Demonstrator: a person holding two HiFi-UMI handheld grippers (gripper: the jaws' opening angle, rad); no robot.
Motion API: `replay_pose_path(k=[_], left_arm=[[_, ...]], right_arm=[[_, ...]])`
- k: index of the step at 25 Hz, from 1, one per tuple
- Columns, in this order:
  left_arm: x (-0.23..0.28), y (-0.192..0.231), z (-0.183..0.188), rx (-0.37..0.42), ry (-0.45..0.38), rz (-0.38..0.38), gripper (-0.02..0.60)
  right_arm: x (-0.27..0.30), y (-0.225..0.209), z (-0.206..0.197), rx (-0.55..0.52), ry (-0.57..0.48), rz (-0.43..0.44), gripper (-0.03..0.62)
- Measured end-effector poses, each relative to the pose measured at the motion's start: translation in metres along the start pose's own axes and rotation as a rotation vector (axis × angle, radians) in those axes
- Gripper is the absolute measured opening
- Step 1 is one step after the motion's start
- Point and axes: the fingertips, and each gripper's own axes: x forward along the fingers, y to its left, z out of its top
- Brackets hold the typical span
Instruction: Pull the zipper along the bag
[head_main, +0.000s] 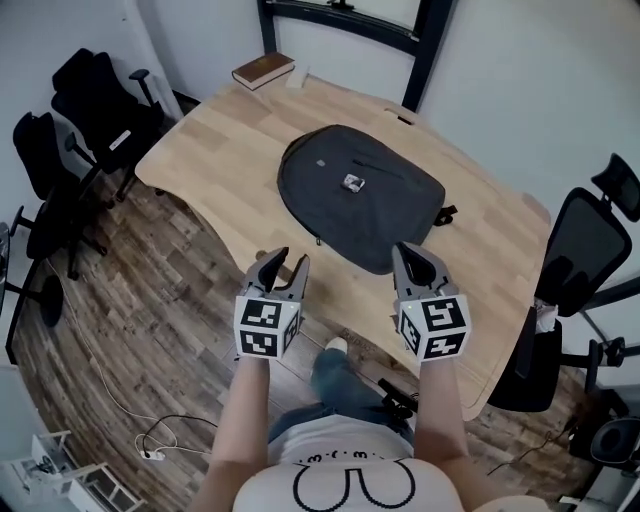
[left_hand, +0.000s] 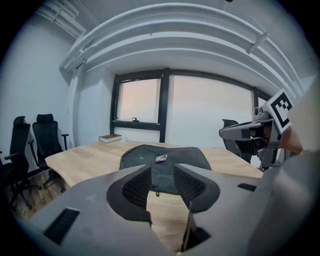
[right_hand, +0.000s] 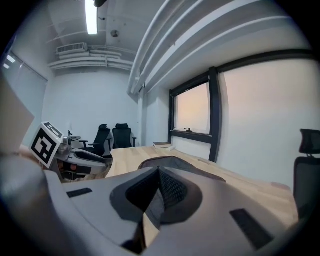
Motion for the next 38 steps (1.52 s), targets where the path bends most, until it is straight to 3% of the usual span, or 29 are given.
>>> replay_pose_path(k=[6,13,25,34,36,38], left_arm=[[0.058,0.013,-0.016,0.006,0.109,-0.068,0.137],[0.087,0.011,-0.055,-0.012,0.219,-0.121,0.155],[0.126,0.011,-0.120,-0.023,0.380,-0.095,0.155],[0.148,0.016,-0.138,0.011,0.416,0.051,0.152],[0.150,0.016,-0.138,0.021,0.415,0.075,0.131],[0.150,0.018,-0.136,0.038,0.408,0.101,0.066]], right_arm=[[0.045,-0.025,-0.019,0.044,0.094,-0.026,0.051],[0.062,-0.028,-0.049,0.052,0.201,-0.032,0.052],[0.073,-0.026,-0.111,0.176,0.358,-0.096,0.052],[0.080,-0.030,-0.127,0.271,0.417,-0.123,0.052],[0.080,-0.030,-0.127,0.266,0.418,-0.123,0.052],[0.080,-0.030,-0.128,0.262,0.420,-0.121,0.052]])
